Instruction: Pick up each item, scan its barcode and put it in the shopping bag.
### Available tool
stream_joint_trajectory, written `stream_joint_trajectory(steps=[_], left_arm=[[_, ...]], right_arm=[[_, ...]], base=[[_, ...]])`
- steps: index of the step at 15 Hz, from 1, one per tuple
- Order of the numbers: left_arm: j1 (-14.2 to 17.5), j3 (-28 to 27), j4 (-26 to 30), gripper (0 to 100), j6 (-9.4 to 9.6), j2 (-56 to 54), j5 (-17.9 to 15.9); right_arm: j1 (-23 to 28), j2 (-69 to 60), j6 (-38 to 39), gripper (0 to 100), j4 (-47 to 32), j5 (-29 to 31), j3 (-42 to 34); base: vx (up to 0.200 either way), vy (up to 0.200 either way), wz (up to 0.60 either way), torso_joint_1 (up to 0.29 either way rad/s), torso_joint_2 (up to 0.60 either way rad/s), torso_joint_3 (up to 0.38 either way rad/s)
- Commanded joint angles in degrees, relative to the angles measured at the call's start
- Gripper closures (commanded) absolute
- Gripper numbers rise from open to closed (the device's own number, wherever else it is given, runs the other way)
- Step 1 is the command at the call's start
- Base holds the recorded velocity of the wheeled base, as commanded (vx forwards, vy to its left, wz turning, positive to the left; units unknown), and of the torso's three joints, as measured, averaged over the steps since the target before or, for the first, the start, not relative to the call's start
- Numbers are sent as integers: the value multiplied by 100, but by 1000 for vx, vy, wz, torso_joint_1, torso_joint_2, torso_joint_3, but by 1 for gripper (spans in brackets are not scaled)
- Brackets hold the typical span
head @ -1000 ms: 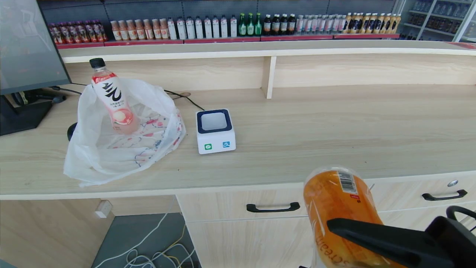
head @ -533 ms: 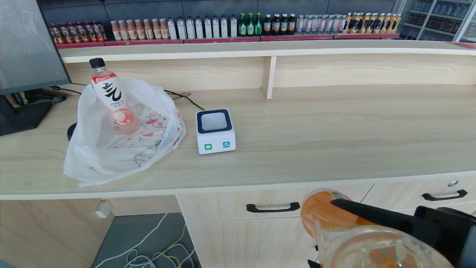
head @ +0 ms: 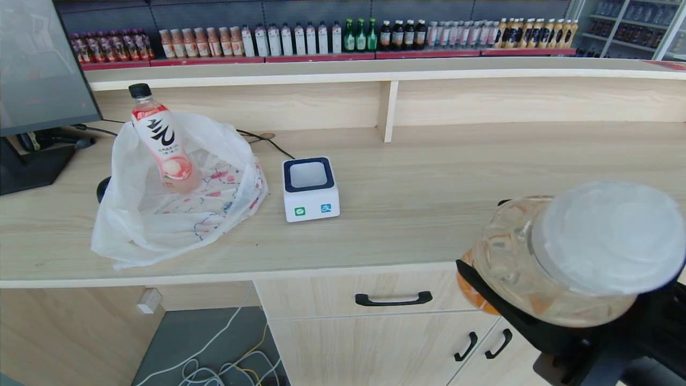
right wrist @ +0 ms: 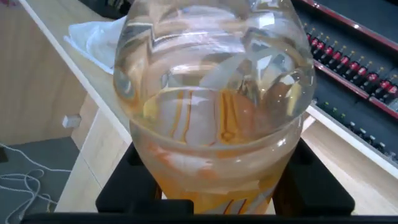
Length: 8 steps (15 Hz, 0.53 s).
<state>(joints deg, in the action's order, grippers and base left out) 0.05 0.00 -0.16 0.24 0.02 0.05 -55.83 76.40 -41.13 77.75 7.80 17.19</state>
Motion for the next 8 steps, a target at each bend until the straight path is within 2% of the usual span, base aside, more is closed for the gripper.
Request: stream_joint_trajectory(steps=[1,3,7,8], left_arm=[[4,0,-2,0,2,-2,4],[4,0,-2,0,2,-2,4],[4,0,-2,0,2,-2,4],[4,0,-2,0,-7,-2,4]], right_arm=[[20,7,17,100,-6,468,224],[266,77,545,100,-23,556,241],[872,490,2944,100,-58,556,391],[1180,534,3472,100,-67,573,426]], base=[[0,0,0,0,0,0],[0,0,0,0,0,0],[0,0,0,0,0,0],[0,0,0,0,0,0]])
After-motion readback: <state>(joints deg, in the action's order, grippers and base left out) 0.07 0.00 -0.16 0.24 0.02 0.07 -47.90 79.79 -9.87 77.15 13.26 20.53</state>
